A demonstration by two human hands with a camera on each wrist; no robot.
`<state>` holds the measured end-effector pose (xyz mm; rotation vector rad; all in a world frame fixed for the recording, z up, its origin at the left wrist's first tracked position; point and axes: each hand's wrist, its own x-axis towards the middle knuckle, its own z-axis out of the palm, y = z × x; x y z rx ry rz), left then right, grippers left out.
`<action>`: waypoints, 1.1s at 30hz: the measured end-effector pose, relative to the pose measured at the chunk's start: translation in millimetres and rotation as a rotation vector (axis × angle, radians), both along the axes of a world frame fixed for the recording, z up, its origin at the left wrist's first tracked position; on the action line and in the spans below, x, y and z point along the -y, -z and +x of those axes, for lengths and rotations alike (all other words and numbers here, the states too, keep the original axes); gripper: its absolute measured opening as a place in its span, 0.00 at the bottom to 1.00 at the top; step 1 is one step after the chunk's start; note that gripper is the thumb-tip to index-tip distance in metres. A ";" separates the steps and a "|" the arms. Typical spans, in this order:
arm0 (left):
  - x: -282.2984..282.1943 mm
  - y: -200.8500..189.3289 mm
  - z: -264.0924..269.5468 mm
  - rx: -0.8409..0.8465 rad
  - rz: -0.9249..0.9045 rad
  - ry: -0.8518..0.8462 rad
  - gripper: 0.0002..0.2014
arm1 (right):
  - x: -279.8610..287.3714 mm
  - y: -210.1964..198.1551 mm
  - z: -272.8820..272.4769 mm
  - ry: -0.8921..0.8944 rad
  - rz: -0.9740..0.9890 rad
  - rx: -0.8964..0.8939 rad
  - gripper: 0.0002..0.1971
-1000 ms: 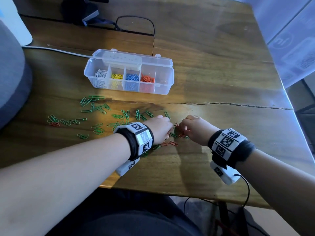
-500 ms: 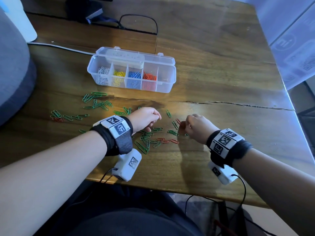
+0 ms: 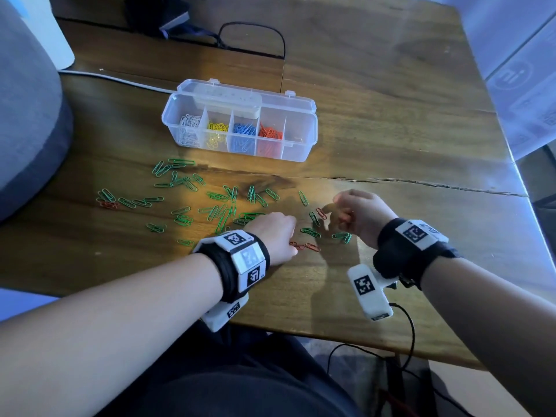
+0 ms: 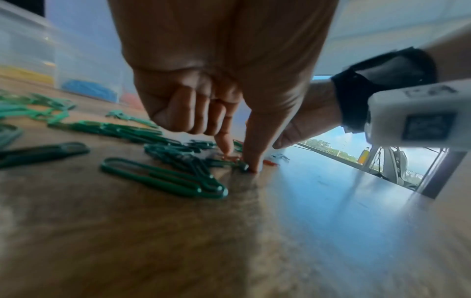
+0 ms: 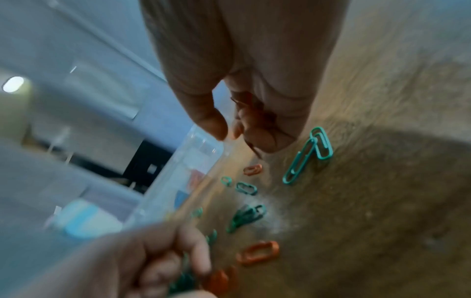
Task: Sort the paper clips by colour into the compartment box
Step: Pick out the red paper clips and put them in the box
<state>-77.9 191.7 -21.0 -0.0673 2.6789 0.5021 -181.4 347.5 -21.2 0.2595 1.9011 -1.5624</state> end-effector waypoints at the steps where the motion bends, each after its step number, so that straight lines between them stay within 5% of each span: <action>1: -0.6 2.0 0.0 -0.011 0.011 0.003 0.08 | 2.0 3.3 0.5 -0.129 0.148 -0.124 0.03; 5: -3.8 4.9 -1.9 0.028 0.074 -0.003 0.02 | 7.2 6.9 6.8 -0.600 0.676 -0.587 0.04; 9: 3.5 0.6 -6.8 0.030 0.210 -0.083 0.03 | 12.2 5.1 6.8 -0.706 0.770 -0.597 0.05; 12: 17.1 -5.1 -10.4 0.108 0.573 -0.326 0.10 | 14.0 5.4 1.4 -0.691 0.757 -0.496 0.02; 14: 25.5 -9.8 -7.1 0.169 0.934 -0.520 0.13 | 11.3 6.0 -3.0 -0.566 0.594 -0.365 0.04; 16: 31.8 -14.5 -3.2 0.201 1.211 -0.648 0.13 | 6.4 -0.6 -4.0 -0.294 0.216 -0.169 0.07; 19: 33.1 -16.8 -1.2 0.231 1.405 -0.687 0.13 | -4.6 -14.1 -2.2 0.055 -0.313 0.214 0.12; 22: 29.9 -16.3 -0.6 0.257 1.530 -0.724 0.11 | -12.7 -22.7 1.8 0.146 -0.527 0.332 0.06; 27: 28.7 -17.1 -4.0 0.316 1.659 -0.862 0.04 | -10.6 -13.4 13.2 -0.029 -0.173 0.130 0.06; 30: 33.5 -16.9 -7.2 0.324 1.622 -0.947 0.10 | -8.0 -4.5 22.3 -0.270 0.232 -0.216 0.10; 33: 44.2 -18.4 -7.9 0.267 1.515 -0.985 0.15 | -5.4 -2.7 30.0 -0.585 0.680 -0.586 0.02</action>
